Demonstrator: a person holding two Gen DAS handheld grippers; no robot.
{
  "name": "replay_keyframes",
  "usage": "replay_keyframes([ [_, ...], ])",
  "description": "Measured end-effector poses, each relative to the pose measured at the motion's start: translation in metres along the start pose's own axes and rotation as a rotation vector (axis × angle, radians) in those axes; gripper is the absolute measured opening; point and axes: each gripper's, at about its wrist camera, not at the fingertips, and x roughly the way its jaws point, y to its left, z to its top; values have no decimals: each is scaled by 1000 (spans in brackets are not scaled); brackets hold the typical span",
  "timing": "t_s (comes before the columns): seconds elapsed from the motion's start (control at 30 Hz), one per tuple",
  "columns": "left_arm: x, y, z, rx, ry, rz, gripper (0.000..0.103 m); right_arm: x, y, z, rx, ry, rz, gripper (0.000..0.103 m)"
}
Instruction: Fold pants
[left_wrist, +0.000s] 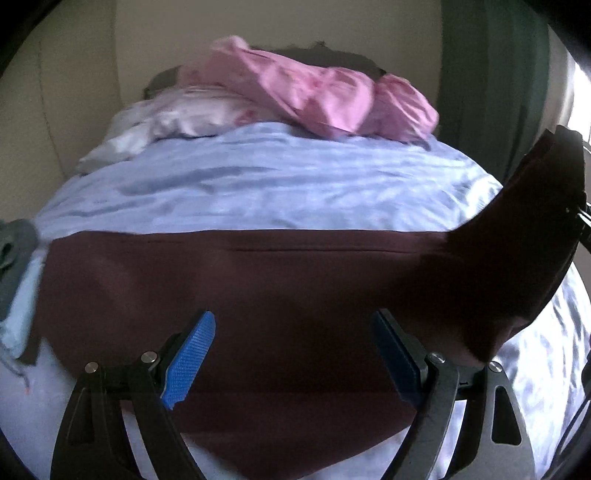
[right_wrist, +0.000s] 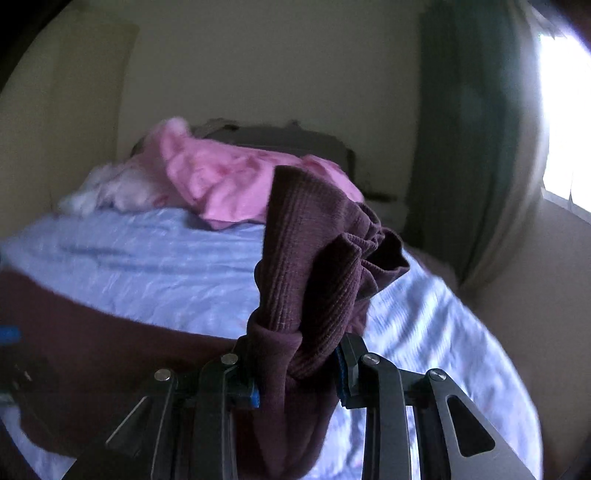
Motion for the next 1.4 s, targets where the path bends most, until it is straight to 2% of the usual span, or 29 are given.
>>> replay_keyframes([
  [0.2,-18,59,-21,-37,-16,54,87,-3,86,9,-180,24,39,28],
  [0.4,-18,109,-47,-116,9,68,87,6,163,-17,-351,96,90,27],
  [0.53,-14,125,-60,-136,28,70,87,18,210,-42,-471,147,95,27],
  [0.67,-5,128,-68,-124,52,67,87,30,241,-56,-488,181,84,27],
  [0.83,5,127,-68,-124,62,72,87,38,274,-70,-527,183,91,27],
  [0.97,7,127,-64,-125,62,74,87,39,287,-74,-543,174,90,27],
  [1.2,7,124,-52,-111,39,78,87,40,286,-80,-551,172,117,29],
  [1.3,4,121,-40,-103,14,52,87,17,271,-79,-507,140,160,30],
  [1.4,1,111,-24,-85,-22,18,87,-10,245,-80,-427,91,212,37],
])
